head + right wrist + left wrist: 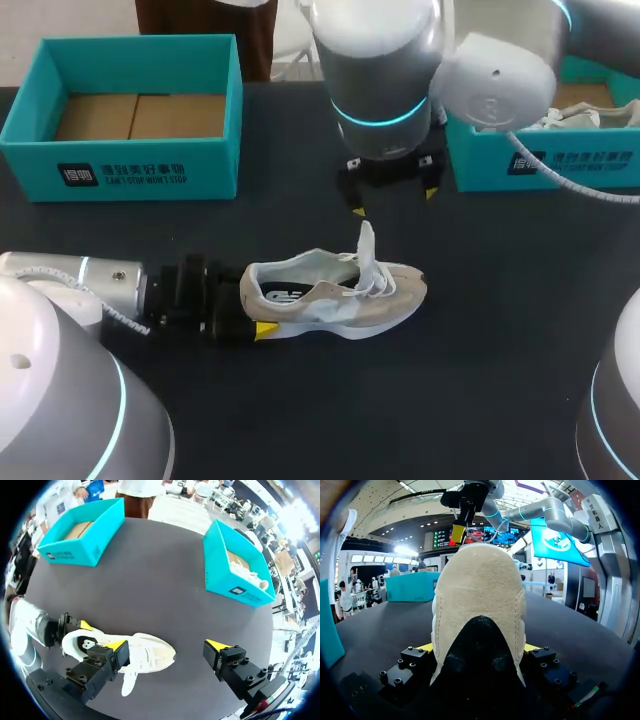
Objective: Take the shoe out of the shoebox, open the shoe tongue, remove and reinsert the insole, then place the shoe into the shoebox
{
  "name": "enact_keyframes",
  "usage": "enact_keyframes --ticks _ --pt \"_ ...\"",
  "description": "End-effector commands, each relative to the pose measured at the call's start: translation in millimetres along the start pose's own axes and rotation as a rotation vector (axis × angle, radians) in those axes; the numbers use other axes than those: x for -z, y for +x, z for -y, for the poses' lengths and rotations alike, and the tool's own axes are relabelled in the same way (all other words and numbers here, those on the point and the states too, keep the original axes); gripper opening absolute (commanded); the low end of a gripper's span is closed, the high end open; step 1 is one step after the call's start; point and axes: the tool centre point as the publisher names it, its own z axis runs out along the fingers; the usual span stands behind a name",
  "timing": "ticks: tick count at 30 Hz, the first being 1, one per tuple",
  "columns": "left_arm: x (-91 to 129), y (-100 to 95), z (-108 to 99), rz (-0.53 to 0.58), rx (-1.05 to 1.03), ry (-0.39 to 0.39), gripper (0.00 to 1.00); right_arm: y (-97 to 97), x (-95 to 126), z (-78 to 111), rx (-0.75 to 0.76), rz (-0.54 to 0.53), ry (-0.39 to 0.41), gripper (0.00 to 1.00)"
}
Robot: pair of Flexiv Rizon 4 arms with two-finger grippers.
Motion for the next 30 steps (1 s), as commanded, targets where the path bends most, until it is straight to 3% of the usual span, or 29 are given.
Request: enact_keyframes --ticks 1,8,17,22,27,28,29,30 --pt "0.0 1.5 -0.6 0.003 -0.001 0.000 0.00 9.2 20.9 -6.9 0.101 -0.021 -0.031 1.00" --pt "0.0 1.5 -0.6 0.003 -0.001 0.000 0.00 45.1 49.1 -23.1 0.442 -0.114 -0.030 1.00" --pt "0.0 1.5 -0.6 0.003 -0.001 0.000 0.00 86.3 73.3 -18.1 0.818 -0.211 0.136 1.00" --pt "0.0 1.5 -0.6 0.003 -0.001 0.000 0.00 96.0 69.6 -10.0 0.958 -0.022 0.314 1.00" --pt "0.0 1.5 -0.6 0.003 -0.001 0.000 0.00 97.2 71.2 -6.4 0.904 -0.018 0.237 1.00" --pt "0.0 1.5 -0.6 0.003 -0.001 0.000 0.00 98.2 73.5 -6.5 0.891 -0.022 0.211 0.94" --pt "0.0 1.5 -0.6 0.003 -0.001 0.000 0.00 99.2 75.5 -7.3 0.878 -0.024 0.193 0.39" --pt "0.0 1.5 -0.6 0.003 -0.001 0.000 0.00 100.3 77.0 -7.8 0.876 -0.021 0.183 0.08"
